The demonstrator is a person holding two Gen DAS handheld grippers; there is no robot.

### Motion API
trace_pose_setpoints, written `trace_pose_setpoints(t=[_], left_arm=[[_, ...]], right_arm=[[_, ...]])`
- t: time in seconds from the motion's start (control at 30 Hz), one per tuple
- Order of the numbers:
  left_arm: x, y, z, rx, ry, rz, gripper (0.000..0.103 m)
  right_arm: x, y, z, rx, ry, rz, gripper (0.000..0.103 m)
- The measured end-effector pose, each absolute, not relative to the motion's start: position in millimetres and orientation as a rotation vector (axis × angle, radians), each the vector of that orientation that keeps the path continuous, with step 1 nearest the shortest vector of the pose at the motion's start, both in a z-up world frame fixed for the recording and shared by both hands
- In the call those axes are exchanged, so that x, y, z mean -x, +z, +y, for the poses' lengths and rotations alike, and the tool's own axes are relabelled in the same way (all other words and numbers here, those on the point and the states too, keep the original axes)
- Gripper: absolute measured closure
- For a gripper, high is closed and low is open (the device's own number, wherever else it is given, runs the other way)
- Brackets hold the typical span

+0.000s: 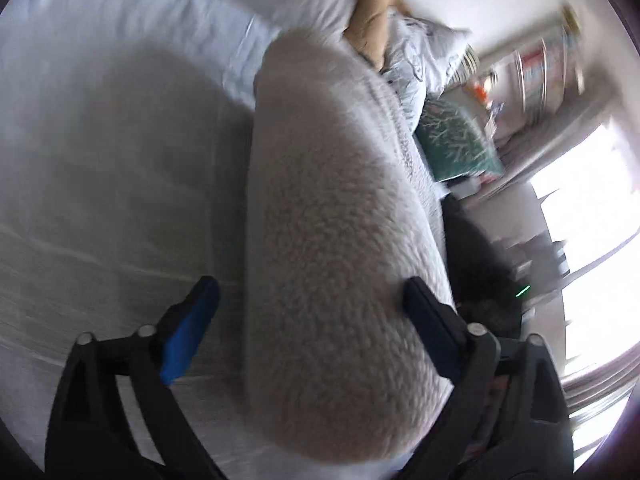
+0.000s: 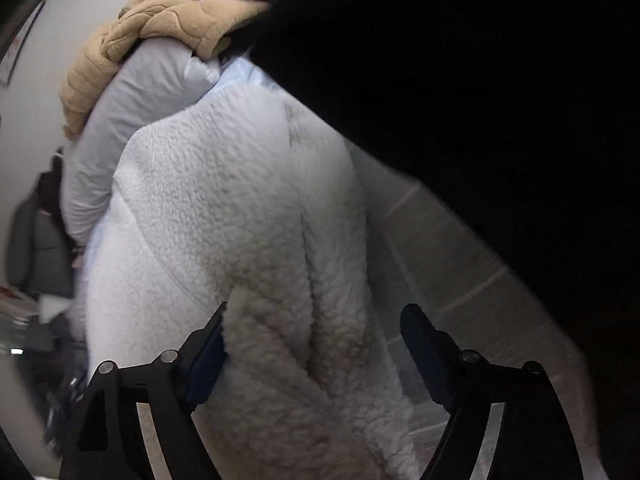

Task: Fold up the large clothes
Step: 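Lay the folded bundle flat on the duvet and open both tools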

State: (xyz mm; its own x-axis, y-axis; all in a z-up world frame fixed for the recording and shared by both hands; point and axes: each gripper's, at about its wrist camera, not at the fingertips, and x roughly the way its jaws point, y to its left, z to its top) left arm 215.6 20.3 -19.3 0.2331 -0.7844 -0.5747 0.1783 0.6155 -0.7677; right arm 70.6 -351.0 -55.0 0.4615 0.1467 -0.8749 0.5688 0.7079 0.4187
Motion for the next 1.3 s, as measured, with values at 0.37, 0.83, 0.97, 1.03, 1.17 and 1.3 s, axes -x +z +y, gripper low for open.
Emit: trace_pose_setpoints(t=[0.37, 0.83, 0.97, 1.03, 1.17, 1.3], left_arm=[[-221.5, -0.3, 3.8, 0.760, -0.722, 1.025, 0.033], [-218.9, 17.0, 58.9, 0.312, -0.458, 0.862, 0.030], [-201.4, 43.1, 57.3, 0.221, -0.445, 0.850, 0.030], [-184.4, 54.5, 47.3, 0.118, -0.438, 0.851, 0.030], [-146.2, 75.4, 35.8, -0.005, -0.422, 0.832, 0.029], [-115.7, 87.1, 34.6, -0.008, -0.385, 0.829, 0.019]], right_arm=[[-68.6, -83.7, -356.5, -0.981, -0.109, 0.954, 0.034], [-103.6, -76.2, -272.4, -0.772, -0.089, 1.005, 0.017], [-102.7, -43.0, -258.6, -0.645, -0.142, 0.991, 0.017], [-93.3, -25.0, -254.2, -0.563, -0.157, 0.958, 0.017], [-74.0, 23.2, -245.1, -0.395, -0.172, 0.878, 0.017], [-42.1, 60.7, -233.0, -0.285, -0.187, 0.802, 0.016]])
